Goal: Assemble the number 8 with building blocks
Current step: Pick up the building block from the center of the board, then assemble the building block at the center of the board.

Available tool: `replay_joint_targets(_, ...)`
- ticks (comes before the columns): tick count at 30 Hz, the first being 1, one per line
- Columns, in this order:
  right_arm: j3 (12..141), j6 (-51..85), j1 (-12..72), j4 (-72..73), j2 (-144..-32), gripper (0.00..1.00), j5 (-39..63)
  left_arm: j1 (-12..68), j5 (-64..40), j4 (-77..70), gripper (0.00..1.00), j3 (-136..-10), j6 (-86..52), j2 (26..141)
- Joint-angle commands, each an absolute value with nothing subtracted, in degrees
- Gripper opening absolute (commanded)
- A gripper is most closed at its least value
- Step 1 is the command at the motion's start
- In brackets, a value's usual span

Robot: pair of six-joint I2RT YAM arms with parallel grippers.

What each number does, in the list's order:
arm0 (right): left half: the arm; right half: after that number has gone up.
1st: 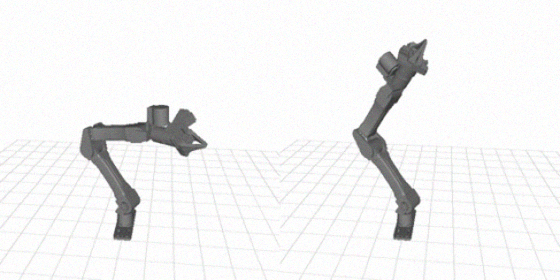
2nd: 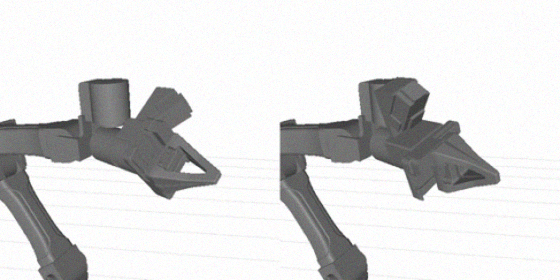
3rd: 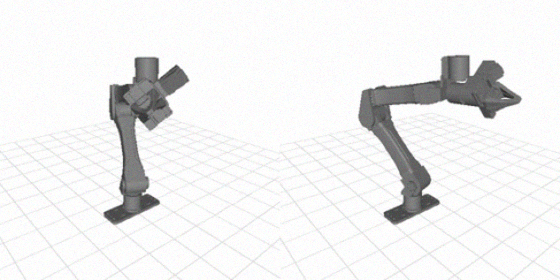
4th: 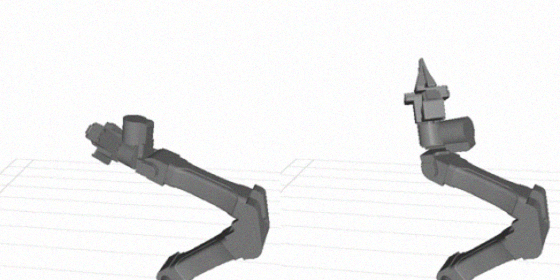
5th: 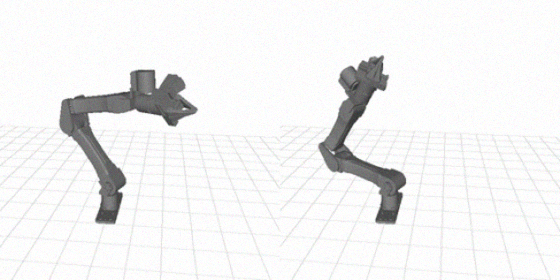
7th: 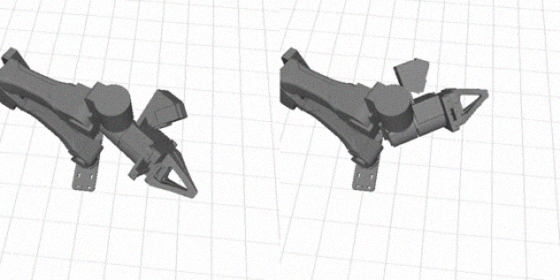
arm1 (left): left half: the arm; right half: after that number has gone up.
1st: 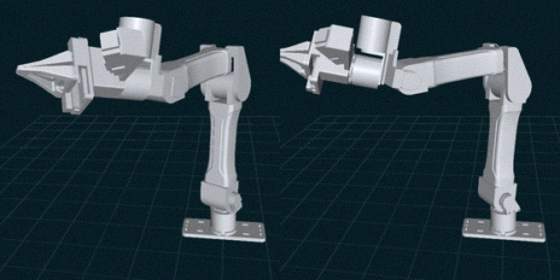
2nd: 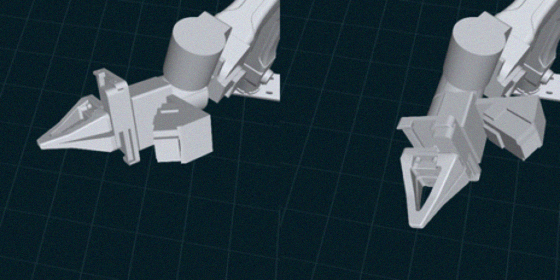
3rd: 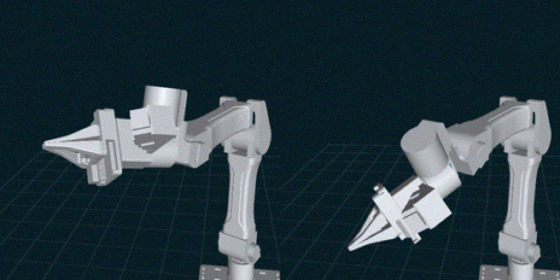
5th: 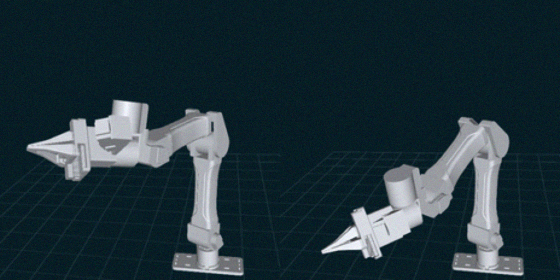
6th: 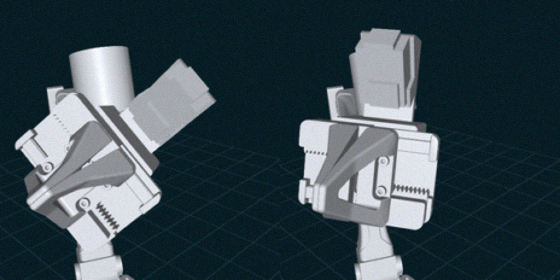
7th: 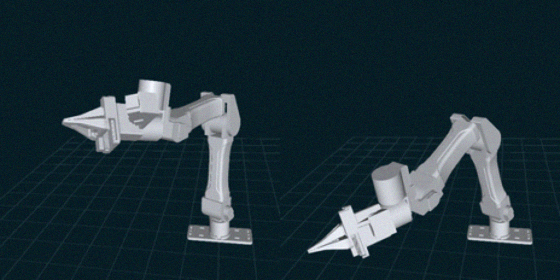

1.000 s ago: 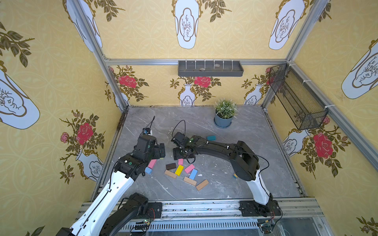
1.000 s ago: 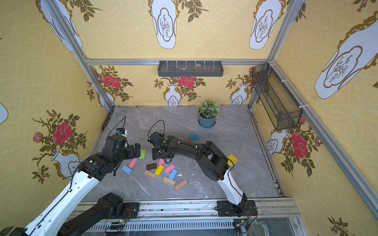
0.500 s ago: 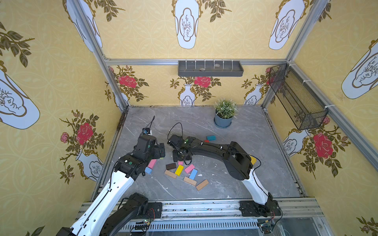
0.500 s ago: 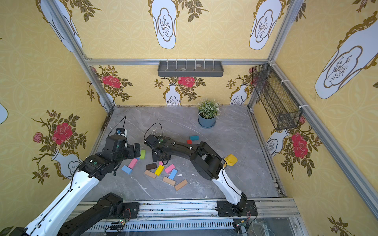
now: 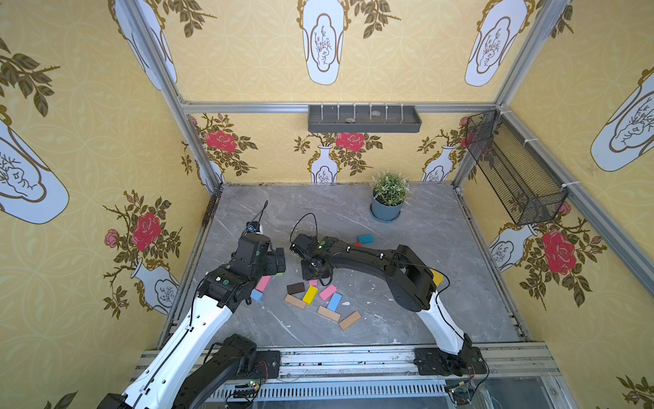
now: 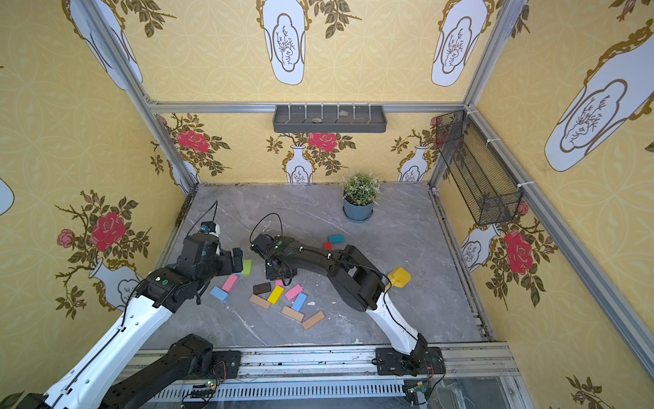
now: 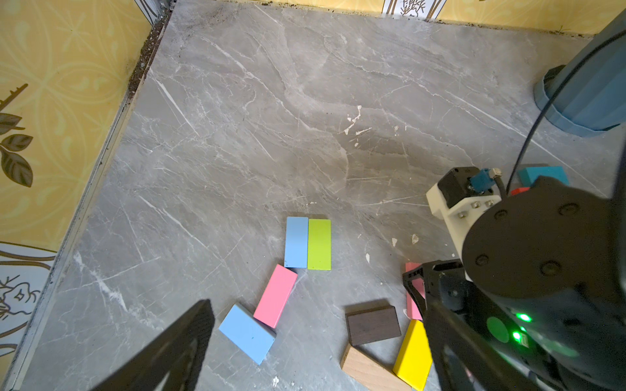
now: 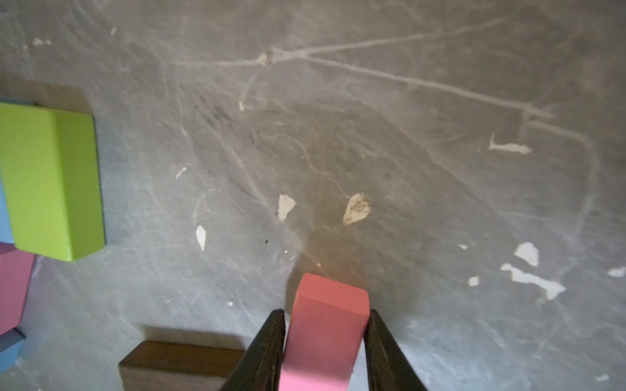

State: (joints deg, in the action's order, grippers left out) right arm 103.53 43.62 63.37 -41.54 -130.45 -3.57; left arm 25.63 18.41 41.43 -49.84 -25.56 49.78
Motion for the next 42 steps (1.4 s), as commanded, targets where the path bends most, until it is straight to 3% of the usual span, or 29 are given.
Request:
replay_joint_targets(1, 104.02, 43.29, 63.46, -42.45, -130.78, 0.40, -4.40, 25.58, 18.55, 41.30, 1.00, -49.57, -25.63, 50.05)
replay_joint_targets(13, 102.89, 40.64, 62.85, -42.69, -129.91, 0.24, -5.62, 25.49, 18.51, 41.30, 1.00, -49.58, -25.64, 50.10)
replay_joint_targets(22, 95.62, 34.95, 60.17, -37.80, -119.56, 0.19, -6.57, 25.49, 18.59, 41.29, 1.00, -49.48, -25.61, 50.10)
replay_joint_targets(33, 78.58, 28.41, 47.81, -35.27, -104.06, 0.17, -6.24, 25.49, 18.37, 41.18, 1.00, -49.50, -25.59, 50.27)
replay_joint_targets(42, 71.69, 22.20, 37.22, -32.60, -101.47, 0.18, -4.04, 25.49, 18.25, 41.08, 1.00, -49.49, -25.64, 50.19)
